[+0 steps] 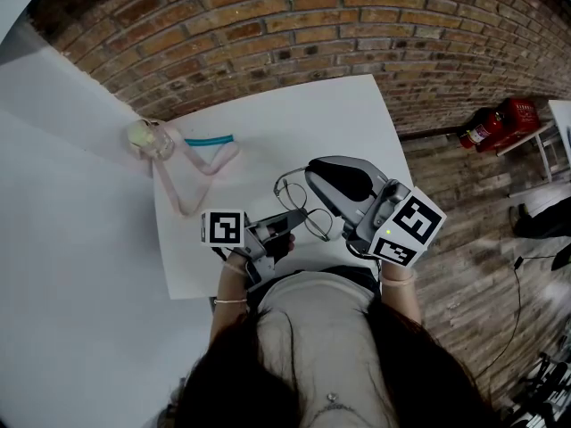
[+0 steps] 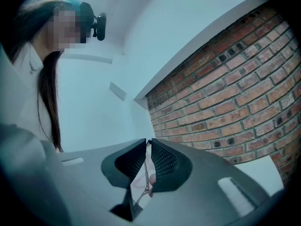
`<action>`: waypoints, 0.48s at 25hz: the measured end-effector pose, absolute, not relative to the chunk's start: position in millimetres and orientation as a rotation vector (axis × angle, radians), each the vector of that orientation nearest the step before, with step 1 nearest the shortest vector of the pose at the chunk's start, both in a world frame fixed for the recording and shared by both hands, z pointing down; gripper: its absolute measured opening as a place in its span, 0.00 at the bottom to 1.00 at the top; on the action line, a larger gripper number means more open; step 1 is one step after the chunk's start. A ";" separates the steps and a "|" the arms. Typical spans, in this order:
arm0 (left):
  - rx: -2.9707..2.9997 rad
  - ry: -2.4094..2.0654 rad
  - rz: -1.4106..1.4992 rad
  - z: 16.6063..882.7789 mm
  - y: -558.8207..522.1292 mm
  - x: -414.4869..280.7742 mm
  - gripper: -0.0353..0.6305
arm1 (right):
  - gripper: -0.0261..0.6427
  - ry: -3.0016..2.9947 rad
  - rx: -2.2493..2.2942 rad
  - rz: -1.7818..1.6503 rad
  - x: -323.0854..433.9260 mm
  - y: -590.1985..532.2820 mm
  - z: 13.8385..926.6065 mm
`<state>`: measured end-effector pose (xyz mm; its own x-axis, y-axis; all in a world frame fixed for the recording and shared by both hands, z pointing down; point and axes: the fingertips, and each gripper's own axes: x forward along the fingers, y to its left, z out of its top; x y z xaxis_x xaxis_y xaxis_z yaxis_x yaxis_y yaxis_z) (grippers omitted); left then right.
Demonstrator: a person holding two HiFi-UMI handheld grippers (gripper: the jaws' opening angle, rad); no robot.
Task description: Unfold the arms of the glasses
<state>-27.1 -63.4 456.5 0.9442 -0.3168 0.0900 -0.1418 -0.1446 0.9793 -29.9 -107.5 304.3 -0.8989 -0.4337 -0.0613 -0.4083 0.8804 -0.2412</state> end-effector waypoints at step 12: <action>1.680 -0.299 -0.232 447.1 -64.7 -22.7 0.09 | 0.10 2.920 -0.653 -0.352 -29.7 -108.3 304.8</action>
